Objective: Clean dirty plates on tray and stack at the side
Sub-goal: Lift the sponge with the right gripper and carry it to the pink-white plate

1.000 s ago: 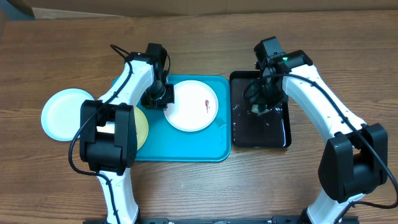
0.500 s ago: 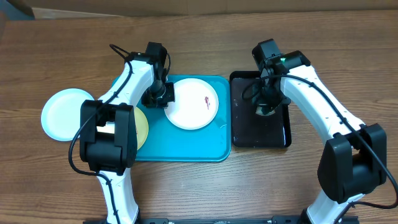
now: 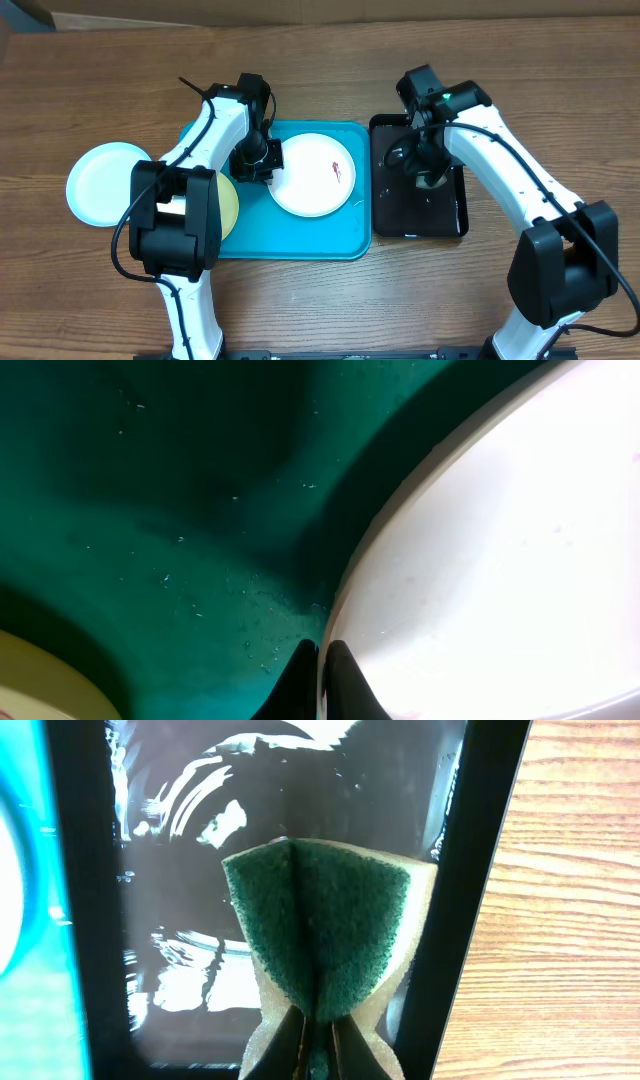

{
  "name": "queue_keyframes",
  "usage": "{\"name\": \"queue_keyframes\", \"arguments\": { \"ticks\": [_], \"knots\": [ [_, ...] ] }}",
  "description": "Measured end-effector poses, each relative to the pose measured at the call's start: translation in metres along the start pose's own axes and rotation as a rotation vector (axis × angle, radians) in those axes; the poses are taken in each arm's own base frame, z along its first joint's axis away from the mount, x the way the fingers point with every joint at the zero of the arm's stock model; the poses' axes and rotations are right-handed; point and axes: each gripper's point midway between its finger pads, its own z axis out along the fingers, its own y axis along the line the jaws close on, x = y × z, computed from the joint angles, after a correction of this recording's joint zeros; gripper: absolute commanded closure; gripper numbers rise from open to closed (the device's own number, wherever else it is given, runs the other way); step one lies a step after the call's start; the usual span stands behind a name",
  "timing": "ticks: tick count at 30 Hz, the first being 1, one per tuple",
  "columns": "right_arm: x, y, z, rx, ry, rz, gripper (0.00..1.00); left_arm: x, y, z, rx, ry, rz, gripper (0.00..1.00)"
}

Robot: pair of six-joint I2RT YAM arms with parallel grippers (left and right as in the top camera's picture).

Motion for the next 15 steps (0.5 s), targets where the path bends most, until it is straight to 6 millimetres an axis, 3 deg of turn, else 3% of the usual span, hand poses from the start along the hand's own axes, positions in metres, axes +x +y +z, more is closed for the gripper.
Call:
{"name": "queue_keyframes", "arguments": {
  "ticks": [8, 15],
  "knots": [
    [-0.0121, 0.0103, -0.0101, -0.062, -0.038, 0.039, 0.96, -0.0008, -0.0003, 0.0000, 0.001, -0.003, 0.000, 0.96],
    [-0.0047, 0.0051, -0.0097, -0.033, -0.010, 0.053, 0.96, -0.0010, -0.0007, 0.0000, 0.001, -0.005, 0.001, 0.96]
  ]
}}
